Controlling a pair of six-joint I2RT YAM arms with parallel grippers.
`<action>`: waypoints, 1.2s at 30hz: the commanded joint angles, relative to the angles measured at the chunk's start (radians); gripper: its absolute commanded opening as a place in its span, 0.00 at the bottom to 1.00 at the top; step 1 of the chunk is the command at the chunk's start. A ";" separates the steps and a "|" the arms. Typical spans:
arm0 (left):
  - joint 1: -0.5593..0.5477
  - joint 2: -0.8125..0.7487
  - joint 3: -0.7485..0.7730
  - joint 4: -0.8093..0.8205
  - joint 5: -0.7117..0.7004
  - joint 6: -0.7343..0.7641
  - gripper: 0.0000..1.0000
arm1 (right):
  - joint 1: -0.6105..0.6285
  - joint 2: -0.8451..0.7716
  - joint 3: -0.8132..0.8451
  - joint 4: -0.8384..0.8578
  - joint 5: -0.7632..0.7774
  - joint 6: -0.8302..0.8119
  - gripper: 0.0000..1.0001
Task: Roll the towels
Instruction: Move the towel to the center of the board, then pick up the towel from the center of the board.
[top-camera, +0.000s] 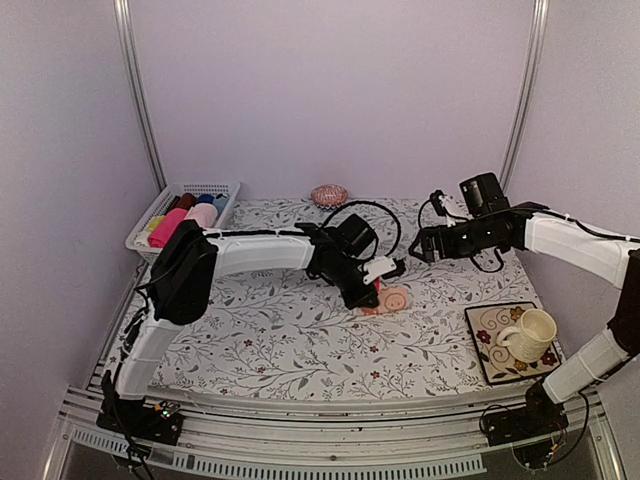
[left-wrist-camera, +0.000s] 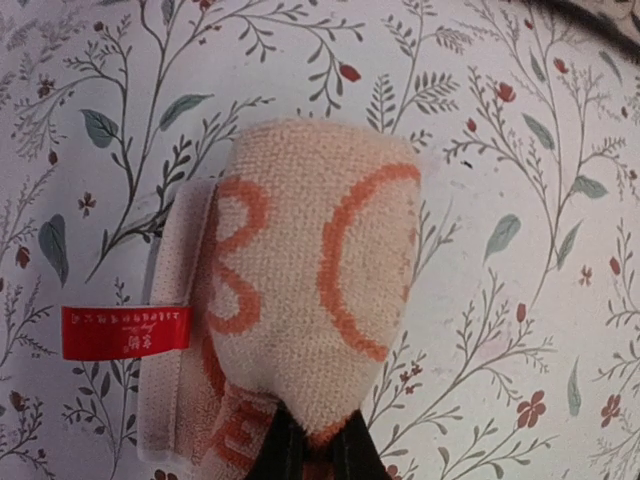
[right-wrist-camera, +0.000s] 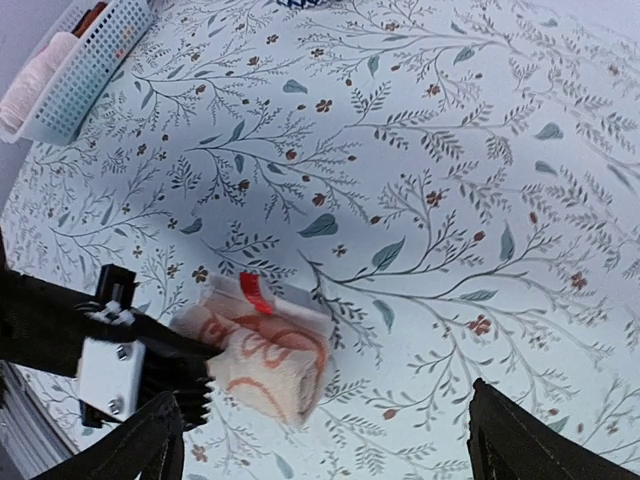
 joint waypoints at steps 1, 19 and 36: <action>0.006 0.146 0.184 -0.221 -0.016 -0.219 0.00 | 0.022 -0.097 -0.127 0.114 -0.067 0.293 0.99; 0.015 0.272 0.288 -0.204 0.188 -0.555 0.00 | 0.020 -0.196 -0.538 0.480 -0.112 0.719 0.96; 0.072 0.313 0.245 -0.156 0.385 -0.767 0.00 | 0.031 0.197 -0.480 0.806 -0.231 0.838 0.87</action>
